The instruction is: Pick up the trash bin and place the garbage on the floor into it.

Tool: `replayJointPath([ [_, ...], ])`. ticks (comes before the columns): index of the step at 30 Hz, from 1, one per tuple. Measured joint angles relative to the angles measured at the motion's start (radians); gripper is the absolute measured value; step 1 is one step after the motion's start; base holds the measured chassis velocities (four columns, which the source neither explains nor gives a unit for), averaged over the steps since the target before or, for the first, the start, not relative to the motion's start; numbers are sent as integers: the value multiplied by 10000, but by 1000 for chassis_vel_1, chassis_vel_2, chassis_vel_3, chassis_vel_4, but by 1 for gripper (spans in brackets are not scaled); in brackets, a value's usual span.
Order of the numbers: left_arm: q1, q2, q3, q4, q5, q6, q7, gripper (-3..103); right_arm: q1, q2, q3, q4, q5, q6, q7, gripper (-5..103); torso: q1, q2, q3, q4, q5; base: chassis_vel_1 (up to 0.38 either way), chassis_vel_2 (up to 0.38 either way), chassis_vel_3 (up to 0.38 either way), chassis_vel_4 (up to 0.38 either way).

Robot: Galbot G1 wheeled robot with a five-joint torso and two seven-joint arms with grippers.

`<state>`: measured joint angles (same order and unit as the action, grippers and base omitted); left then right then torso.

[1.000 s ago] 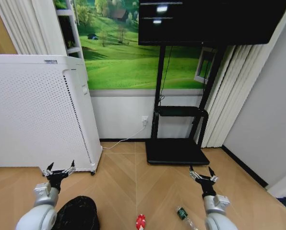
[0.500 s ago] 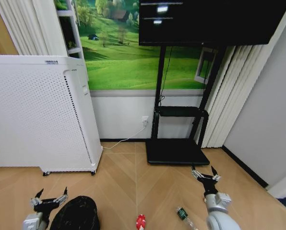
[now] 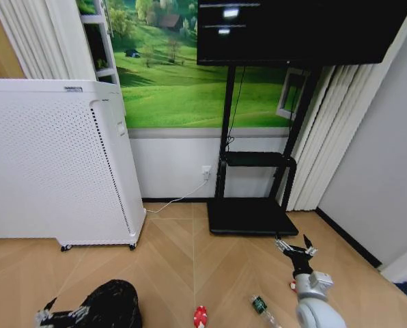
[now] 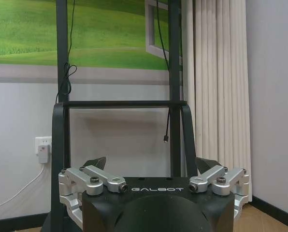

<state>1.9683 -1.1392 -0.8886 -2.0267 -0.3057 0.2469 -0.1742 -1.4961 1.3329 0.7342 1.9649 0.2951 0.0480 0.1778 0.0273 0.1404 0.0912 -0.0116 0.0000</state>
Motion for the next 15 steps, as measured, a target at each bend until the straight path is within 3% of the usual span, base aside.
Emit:
replayJointPath([
  [9, -110, 70, 62, 511, 246, 196, 76, 100, 105, 85, -159, -182, -136, -1, -22, 100, 1, 4, 4, 0, 0, 0, 0, 0, 0],
  [15, -1038, 137, 466, 1489, 112, 339, 347, 100, 146, 163, -247, -262, -282, 16, -53, 100, 2, 8, 8, 0, -1, 0, 0, 0, 0],
])
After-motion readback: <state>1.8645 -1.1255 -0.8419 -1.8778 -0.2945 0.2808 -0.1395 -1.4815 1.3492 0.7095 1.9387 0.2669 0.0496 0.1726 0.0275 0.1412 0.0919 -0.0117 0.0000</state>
